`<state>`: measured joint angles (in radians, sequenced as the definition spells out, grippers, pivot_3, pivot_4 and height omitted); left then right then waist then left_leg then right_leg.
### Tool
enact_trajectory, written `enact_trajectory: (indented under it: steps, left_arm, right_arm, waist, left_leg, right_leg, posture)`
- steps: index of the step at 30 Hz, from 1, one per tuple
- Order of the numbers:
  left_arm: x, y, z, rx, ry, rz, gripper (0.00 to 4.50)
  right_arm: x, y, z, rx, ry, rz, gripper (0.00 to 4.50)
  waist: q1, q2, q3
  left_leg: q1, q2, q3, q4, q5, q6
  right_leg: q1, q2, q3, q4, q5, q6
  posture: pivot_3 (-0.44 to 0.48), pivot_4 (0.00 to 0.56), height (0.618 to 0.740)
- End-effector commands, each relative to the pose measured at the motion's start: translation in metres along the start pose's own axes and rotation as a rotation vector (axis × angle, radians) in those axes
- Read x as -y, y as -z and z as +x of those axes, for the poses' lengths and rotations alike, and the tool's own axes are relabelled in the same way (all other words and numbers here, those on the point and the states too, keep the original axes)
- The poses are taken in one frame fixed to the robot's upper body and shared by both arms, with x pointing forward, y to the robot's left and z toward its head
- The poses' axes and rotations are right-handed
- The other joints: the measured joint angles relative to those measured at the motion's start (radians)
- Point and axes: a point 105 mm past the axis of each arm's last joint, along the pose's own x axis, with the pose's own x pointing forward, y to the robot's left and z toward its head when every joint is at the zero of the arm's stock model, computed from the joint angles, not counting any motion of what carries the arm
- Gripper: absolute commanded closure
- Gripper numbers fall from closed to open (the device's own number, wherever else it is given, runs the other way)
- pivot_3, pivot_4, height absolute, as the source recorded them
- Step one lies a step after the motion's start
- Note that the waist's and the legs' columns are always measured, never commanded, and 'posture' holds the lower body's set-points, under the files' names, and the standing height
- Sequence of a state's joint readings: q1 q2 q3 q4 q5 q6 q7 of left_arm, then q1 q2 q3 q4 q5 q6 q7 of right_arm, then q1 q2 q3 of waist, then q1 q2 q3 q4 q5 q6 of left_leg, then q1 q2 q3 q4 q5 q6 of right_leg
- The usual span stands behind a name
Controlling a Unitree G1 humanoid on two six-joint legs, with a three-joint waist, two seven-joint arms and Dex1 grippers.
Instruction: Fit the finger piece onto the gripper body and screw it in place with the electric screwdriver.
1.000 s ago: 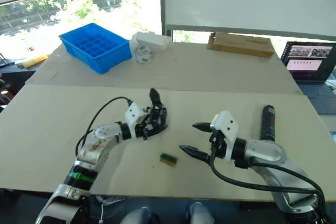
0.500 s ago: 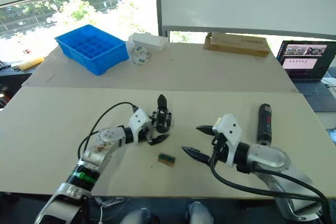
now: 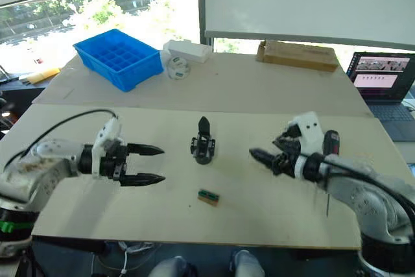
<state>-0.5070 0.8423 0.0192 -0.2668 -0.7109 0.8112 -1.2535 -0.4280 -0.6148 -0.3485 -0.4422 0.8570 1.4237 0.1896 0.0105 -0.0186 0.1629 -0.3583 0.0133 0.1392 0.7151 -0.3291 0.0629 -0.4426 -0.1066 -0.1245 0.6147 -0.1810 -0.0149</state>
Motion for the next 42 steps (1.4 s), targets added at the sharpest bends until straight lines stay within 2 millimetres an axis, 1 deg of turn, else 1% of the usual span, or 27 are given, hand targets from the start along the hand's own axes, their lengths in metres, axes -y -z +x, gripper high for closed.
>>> enact_trajectory:
  steps: [1, 4, 6, 7, 9, 12, 16, 18, 21, 23, 27, 30, 31, 35, 37, 39, 40, 41, 42]
  left_arm:
    - [0.012, -0.028, 0.002, 0.032, 0.080, 0.085, 0.09]
    - [0.012, -0.031, 0.007, 0.011, 0.079, 0.193, 0.09]
    - [0.016, -0.035, 0.010, 0.009, 0.101, 0.257, 0.09]
    - [0.020, -0.037, 0.015, 0.012, 0.114, 0.276, 0.09]
    - [0.024, -0.040, 0.019, 0.022, 0.127, 0.317, 0.09]
    - [0.027, -0.045, 0.019, 0.011, 0.131, 0.367, 0.09]
    - [0.027, -0.048, 0.020, 0.011, 0.133, 0.391, 0.09]
    - [0.024, -0.049, 0.022, 0.023, 0.110, 0.394, 0.09]
    - [0.023, -0.049, 0.022, 0.032, 0.095, 0.400, 0.09]
    - [0.024, -0.049, 0.022, 0.036, 0.086, 0.404, 0.09]
    - [0.024, -0.048, 0.022, 0.033, 0.082, 0.408, 0.09]
    - [0.025, -0.048, 0.020, 0.025, 0.085, 0.406, 0.00]
    - [0.024, -0.048, 0.020, 0.024, 0.085, 0.407, 0.00]
    - [0.024, -0.049, 0.022, 0.024, 0.087, 0.408, 0.00]
    - [0.023, -0.049, 0.022, 0.025, 0.088, 0.407, 0.00]
    - [0.024, -0.048, 0.021, 0.020, 0.092, 0.406, 0.00]
    - [0.024, -0.047, 0.021, 0.018, 0.094, 0.404, 0.00]
    - [0.024, -0.047, 0.021, 0.017, 0.095, 0.403, 0.00]
    - [0.024, -0.047, 0.021, 0.016, 0.098, 0.402, 0.00]
  right_arm:
    - [0.032, -0.015, -0.008, -0.044, 0.181, 0.085, 0.00]
    - [0.051, -0.007, -0.001, -0.115, 0.255, 0.199, 0.00]
    - [0.059, -0.002, 0.005, -0.165, 0.274, 0.269, 0.00]
    - [0.063, 0.000, 0.006, -0.195, 0.271, 0.308, 0.00]
    - [0.066, 0.002, 0.012, -0.238, 0.265, 0.375, 0.00]
    - [0.064, -0.001, 0.015, -0.307, 0.245, 0.394, 0.00]
    - [0.068, 0.003, 0.016, -0.401, 0.257, 0.416, 0.00]
    - [0.064, 0.001, 0.019, -0.424, 0.237, 0.419, 0.00]
    - [0.045, -0.004, 0.029, -0.440, 0.145, 0.409, 0.00]
    - [0.036, -0.003, 0.035, -0.454, 0.114, 0.400, 0.00]
    - [0.031, 0.004, 0.041, -0.486, 0.117, 0.396, 0.00]
    - [0.030, 0.013, 0.047, -0.516, 0.132, 0.393, 0.89]
    - [0.028, 0.015, 0.048, -0.523, 0.130, 0.389, 1.12]
    - [0.026, 0.021, 0.048, -0.544, 0.124, 0.357, 2.56]
    - [0.026, 0.021, 0.046, -0.547, 0.121, 0.324, 3.28]
    - [0.026, 0.012, 0.040, -0.534, 0.109, 0.252, 3.98]
    - [0.025, 0.006, 0.037, -0.527, 0.091, 0.228, 4.07]
    - [0.025, 0.002, 0.035, -0.524, 0.077, 0.213, 4.07]
    - [0.019, -0.005, 0.031, -0.523, 0.035, 0.153, 4.07]
  waist:
    - [-0.005, 0.001, 0.000]
    - [-0.013, 0.001, 0.000]
    - [-0.017, 0.001, 0.000]
    - [-0.021, 0.001, 0.000]
    - [-0.025, 0.002, 0.001]
    - [-0.029, 0.003, 0.001]
    - [-0.029, 0.003, 0.001]
    - [-0.030, 0.003, 0.001]
    - [-0.031, 0.003, 0.001]
    - [-0.030, 0.003, 0.001]
    - [-0.026, 0.003, 0.001]
    - [-0.026, 0.003, 0.000]
    - [-0.026, 0.003, 0.000]
    - [-0.037, 0.003, 0.000]
    - [-0.041, 0.003, 0.000]
    - [-0.042, 0.003, 0.000]
    - [-0.041, 0.004, 0.000]
    - [-0.038, 0.004, 0.001]
    - [-0.033, 0.005, 0.001]
  left_leg:
    - [-0.001, 0.000, 0.001, 0.000, 0.000, 0.000]
    - [0.001, 0.000, 0.002, -0.002, 0.000, 0.000]
    - [0.002, 0.000, 0.003, -0.004, 0.001, -0.001]
    - [0.002, 0.000, 0.003, -0.004, 0.001, -0.001]
    - [0.002, 0.000, 0.003, -0.004, 0.001, -0.001]
    - [0.003, 0.000, 0.004, -0.004, 0.001, -0.002]
    - [0.004, 0.001, 0.004, -0.004, 0.002, -0.003]
    - [0.004, 0.001, 0.004, -0.004, 0.002, -0.003]
    - [0.004, 0.002, 0.004, -0.004, 0.002, -0.003]
    - [0.004, 0.002, 0.004, -0.004, 0.002, -0.003]
    - [0.003, 0.002, 0.004, -0.004, 0.002, -0.003]
    - [0.003, 0.001, 0.003, -0.004, 0.002, -0.003]
    - [0.003, 0.001, 0.003, -0.004, 0.002, -0.003]
    - [0.004, 0.003, 0.004, -0.004, 0.002, -0.003]
    - [0.004, 0.003, 0.004, -0.004, 0.002, -0.003]
    - [0.004, 0.003, 0.004, -0.004, 0.002, -0.003]
    - [0.004, 0.003, 0.004, -0.004, 0.002, -0.003]
    - [0.004, 0.003, 0.004, -0.004, 0.002, -0.003]
    - [0.004, 0.003, 0.004, -0.004, 0.002, -0.003]
  right_leg:
    - [-0.001, 0.001, -0.001, 0.000, 0.000, 0.000]
    - [0.000, 0.004, -0.002, -0.001, 0.000, 0.000]
    - [0.001, 0.007, -0.003, -0.001, 0.000, 0.000]
    - [0.001, 0.007, -0.003, -0.001, 0.000, 0.000]
    - [0.001, 0.007, -0.003, -0.001, 0.000, 0.000]
    - [0.001, 0.006, -0.002, -0.002, 0.000, 0.000]
    - [0.001, 0.007, 0.000, -0.001, 0.000, 0.000]
    - [0.001, 0.007, 0.001, -0.002, 0.000, 0.000]
    - [0.001, 0.007, 0.001, -0.001, 0.000, 0.000]
    - [0.001, 0.007, 0.001, -0.001, 0.000, 0.000]
    - [0.001, 0.007, 0.001, -0.002, 0.000, 0.000]
    - [0.002, 0.007, 0.001, -0.002, 0.000, 0.000]
    - [0.002, 0.007, 0.001, -0.002, 0.000, 0.000]
    - [0.002, 0.008, 0.001, -0.002, 0.000, 0.000]
    - [0.002, 0.008, 0.001, -0.002, 0.000, 0.000]
    - [0.002, 0.008, 0.001, -0.001, 0.000, 0.000]
    - [0.001, 0.008, 0.001, -0.001, 0.000, 0.000]
    - [0.001, 0.008, 0.002, -0.001, 0.000, 0.000]
    - [0.001, 0.008, 0.002, -0.002, 0.000, 0.000]
  posture:
    - [0.000, 0.150, 0.738]
    - [0.000, 0.150, 0.738]
    - [0.000, 0.150, 0.738]
    - [0.000, 0.150, 0.738]
    - [0.000, 0.150, 0.738]
    - [0.000, 0.150, 0.738]
    - [0.000, 0.150, 0.738]
    - [0.000, 0.150, 0.738]
    - [0.000, 0.150, 0.738]
    - [0.000, 0.150, 0.738]
    - [0.000, 0.150, 0.738]
    - [0.000, 0.150, 0.738]
    - [0.000, 0.150, 0.738]
    - [0.000, 0.150, 0.738]
    - [0.000, 0.150, 0.738]
    - [0.000, 0.150, 0.738]
    - [0.000, 0.150, 0.738]
    - [0.000, 0.150, 0.738]
    - [0.000, 0.150, 0.738]
